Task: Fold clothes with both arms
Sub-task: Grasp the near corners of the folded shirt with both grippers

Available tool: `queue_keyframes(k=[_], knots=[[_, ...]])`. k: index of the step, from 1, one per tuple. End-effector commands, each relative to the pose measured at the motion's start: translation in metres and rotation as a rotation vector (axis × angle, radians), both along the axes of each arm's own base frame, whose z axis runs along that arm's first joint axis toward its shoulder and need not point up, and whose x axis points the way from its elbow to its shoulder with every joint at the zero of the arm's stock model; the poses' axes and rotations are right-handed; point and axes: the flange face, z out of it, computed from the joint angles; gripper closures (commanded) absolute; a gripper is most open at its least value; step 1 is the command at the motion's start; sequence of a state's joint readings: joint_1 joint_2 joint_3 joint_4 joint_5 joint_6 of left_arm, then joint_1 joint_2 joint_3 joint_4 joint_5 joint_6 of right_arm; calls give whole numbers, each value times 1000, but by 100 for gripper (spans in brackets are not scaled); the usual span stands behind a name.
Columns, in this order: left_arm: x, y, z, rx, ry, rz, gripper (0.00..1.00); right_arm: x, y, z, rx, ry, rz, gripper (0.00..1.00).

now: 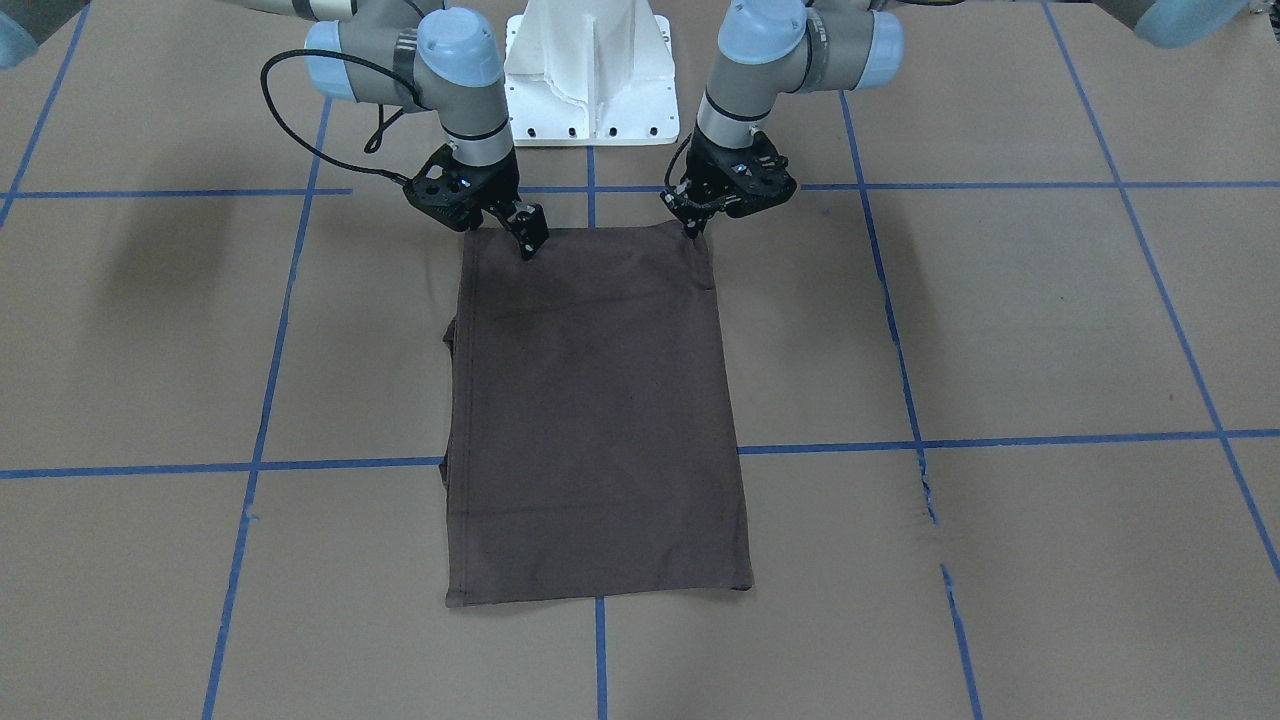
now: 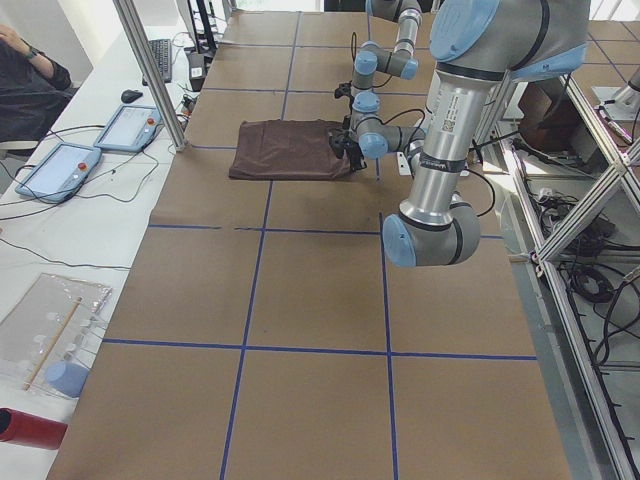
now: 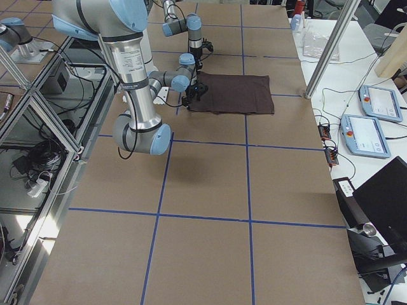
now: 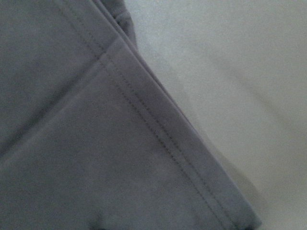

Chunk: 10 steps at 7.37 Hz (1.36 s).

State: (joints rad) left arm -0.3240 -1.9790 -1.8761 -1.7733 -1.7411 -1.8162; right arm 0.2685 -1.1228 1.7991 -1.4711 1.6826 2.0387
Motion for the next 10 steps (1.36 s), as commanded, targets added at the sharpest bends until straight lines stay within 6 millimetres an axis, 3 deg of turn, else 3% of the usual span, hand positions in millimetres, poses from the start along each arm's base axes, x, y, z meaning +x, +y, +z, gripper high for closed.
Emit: queue_keyframes(k=[1, 3, 4, 5, 8, 10], knots=[[0, 0, 0, 0, 0, 0, 100, 1, 2, -2, -3, -5, -2, 0], [0, -1, 0, 0, 0, -1, 100, 2, 1, -1, -5, -4, -1, 0], [0, -1, 0, 0, 0, -1, 100, 2, 1, -2, -4, -6, -1, 13], [0, -1, 0, 0, 0, -1, 100, 2, 1, -2, -5, -4, -1, 39], [0, 0, 2, -2, -3, -1, 100, 3, -1, -4, -1, -8, -5, 95], [0, 0, 2, -1, -3, 0, 100, 5, -5, -5, 4, -8, -5, 100]])
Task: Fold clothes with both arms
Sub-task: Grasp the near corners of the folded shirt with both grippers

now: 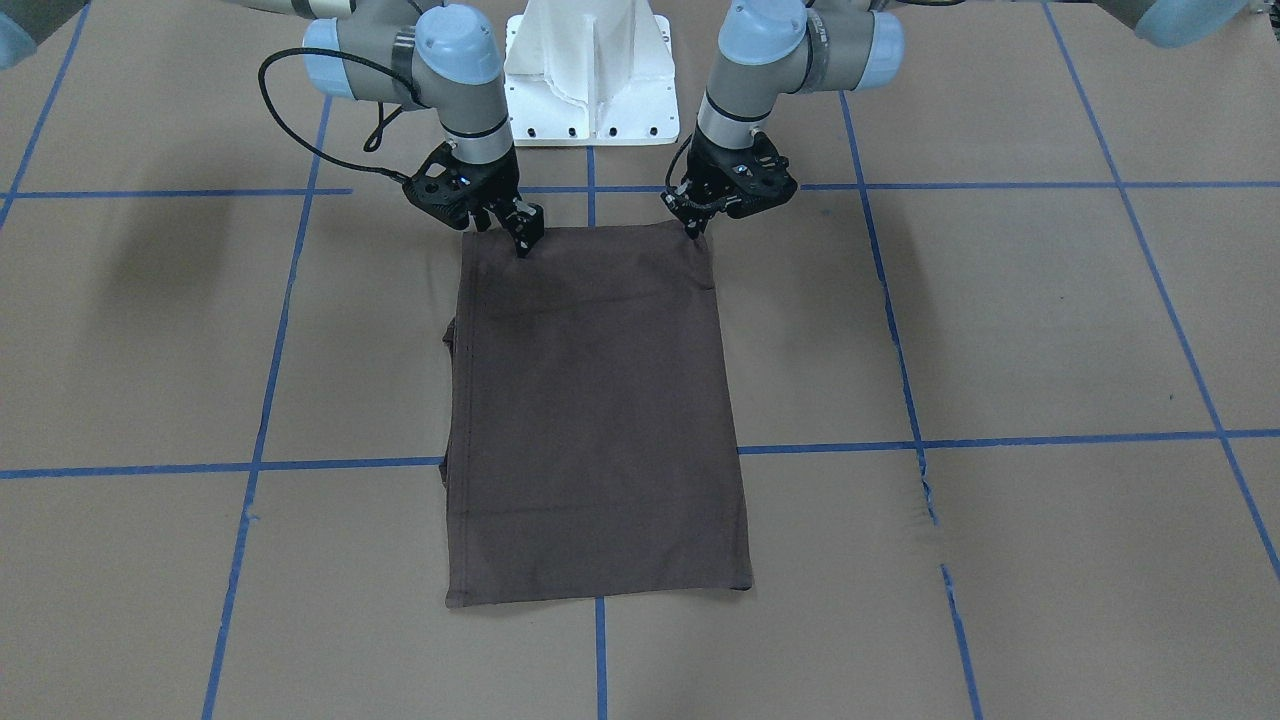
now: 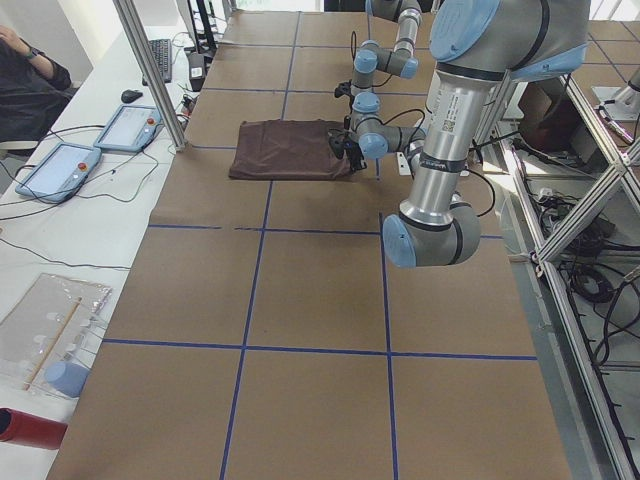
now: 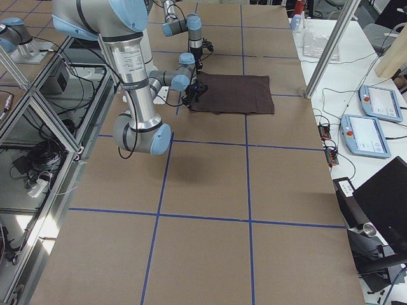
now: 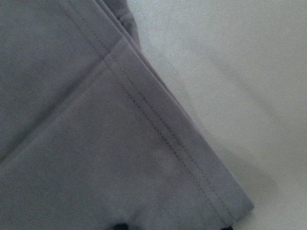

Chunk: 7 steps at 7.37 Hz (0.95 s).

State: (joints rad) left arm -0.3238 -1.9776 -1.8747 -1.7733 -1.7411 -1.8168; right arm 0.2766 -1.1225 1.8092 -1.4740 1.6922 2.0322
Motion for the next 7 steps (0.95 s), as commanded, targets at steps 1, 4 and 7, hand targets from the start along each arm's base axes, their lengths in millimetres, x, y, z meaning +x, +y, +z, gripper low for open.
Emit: queue_keyframes(k=[1, 4, 7], knots=[[1, 0, 2, -2, -3, 0, 100, 1, -5, 0, 18, 4, -4, 100], [3, 1, 2, -2, -5, 3, 100, 2, -11, -7, 37, -4, -9, 100], [6, 1, 5, -3, -11, 2, 100, 2, -12, -7, 42, -3, -6, 100]])
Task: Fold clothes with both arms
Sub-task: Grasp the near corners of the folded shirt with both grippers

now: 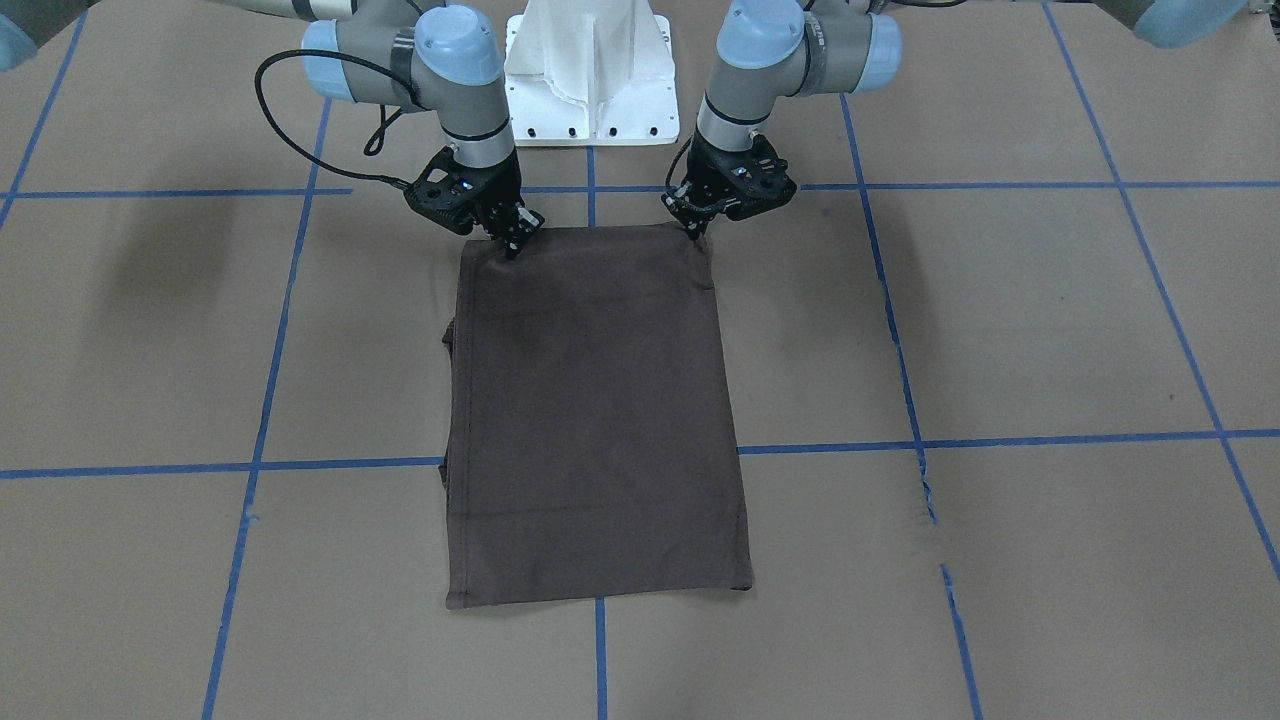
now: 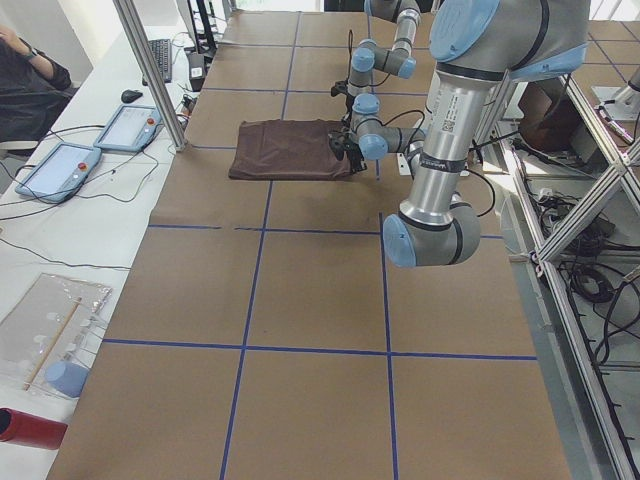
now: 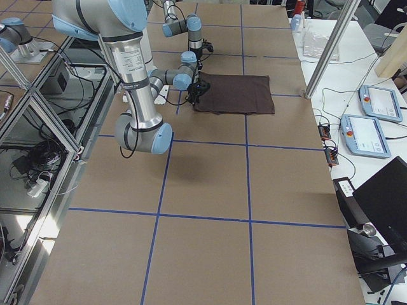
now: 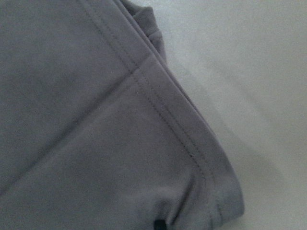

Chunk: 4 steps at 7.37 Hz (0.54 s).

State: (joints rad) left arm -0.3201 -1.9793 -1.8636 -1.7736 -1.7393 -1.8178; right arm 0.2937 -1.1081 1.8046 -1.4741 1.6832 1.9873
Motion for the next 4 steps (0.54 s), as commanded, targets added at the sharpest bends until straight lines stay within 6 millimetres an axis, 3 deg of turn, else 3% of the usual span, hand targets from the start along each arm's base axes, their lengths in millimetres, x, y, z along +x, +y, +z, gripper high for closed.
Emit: queue_keyframes(k=[1, 3, 4], knots=[[1, 0, 0, 2, -1, 1, 100, 0, -1, -5, 5, -10, 2, 100], [-10, 2, -7, 4, 9, -1, 100, 10, 0, -15, 8, -36, -2, 100], [-24, 10, -23, 2, 7, 5, 100, 22, 3, -25, 9, -65, -8, 100]])
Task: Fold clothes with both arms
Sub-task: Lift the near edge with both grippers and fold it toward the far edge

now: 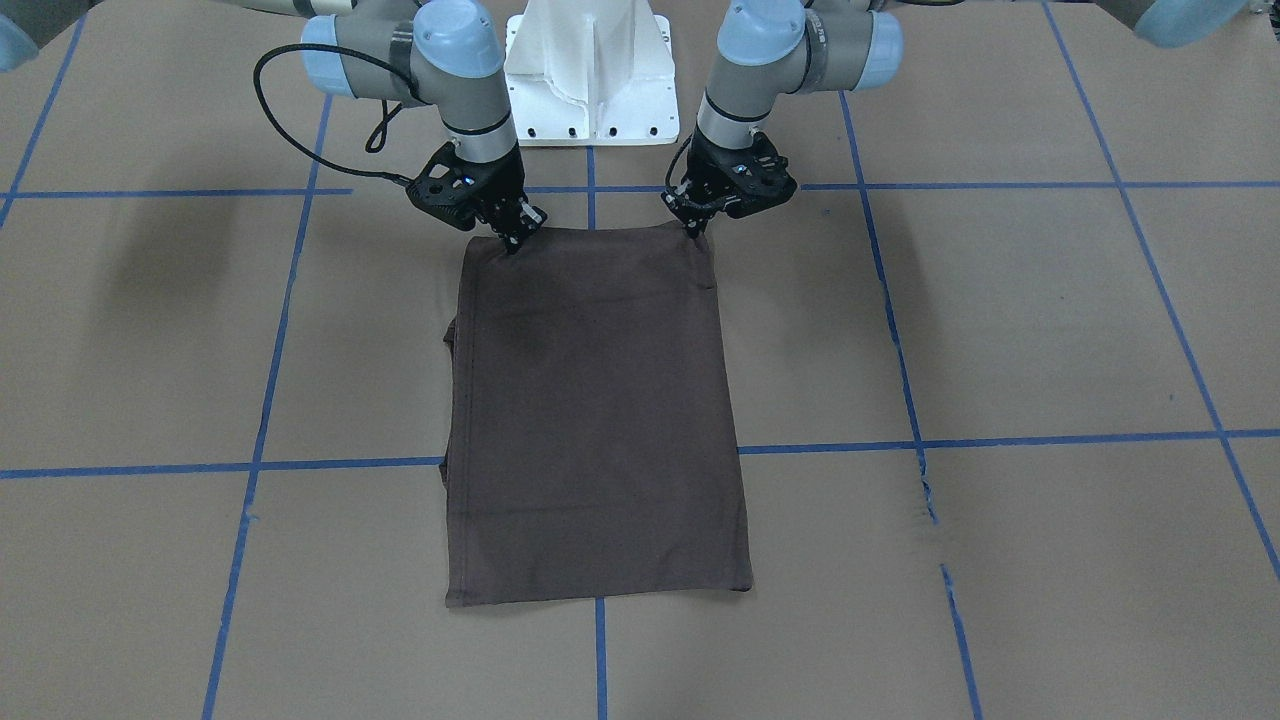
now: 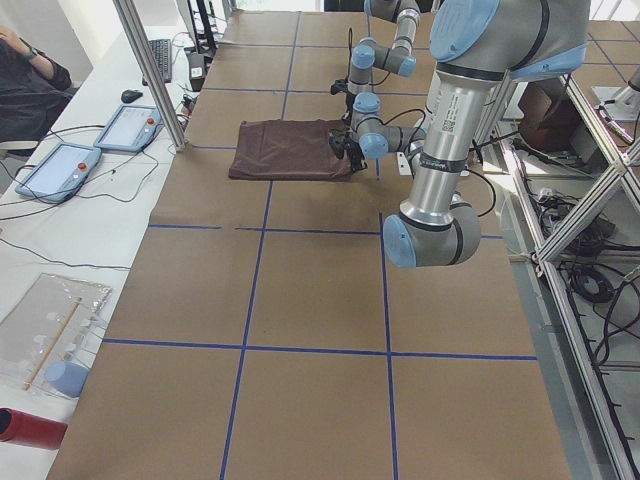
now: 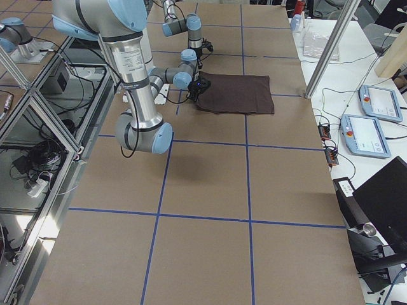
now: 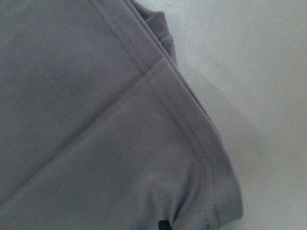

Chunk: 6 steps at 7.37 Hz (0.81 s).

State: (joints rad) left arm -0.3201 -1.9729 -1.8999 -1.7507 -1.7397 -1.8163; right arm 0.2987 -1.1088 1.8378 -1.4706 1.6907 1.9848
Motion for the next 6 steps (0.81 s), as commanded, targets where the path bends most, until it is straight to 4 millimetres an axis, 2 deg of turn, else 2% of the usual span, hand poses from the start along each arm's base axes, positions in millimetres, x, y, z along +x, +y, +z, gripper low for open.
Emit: queue_keyframes(k=[1, 3, 4, 6], knots=[[-31, 18, -35, 0, 5, 14, 100, 27, 15, -11, -2, -48, -26, 100], [-44, 85, -68, 1, 23, 127, 100, 58, 54, -25, 12, -104, -81, 100], [-47, 103, -74, -4, 21, 155, 100, 70, 68, -32, 19, -132, -100, 100], [-46, 102, -73, 0, 17, 160, 100, 64, 67, -36, 25, -136, -104, 100]])
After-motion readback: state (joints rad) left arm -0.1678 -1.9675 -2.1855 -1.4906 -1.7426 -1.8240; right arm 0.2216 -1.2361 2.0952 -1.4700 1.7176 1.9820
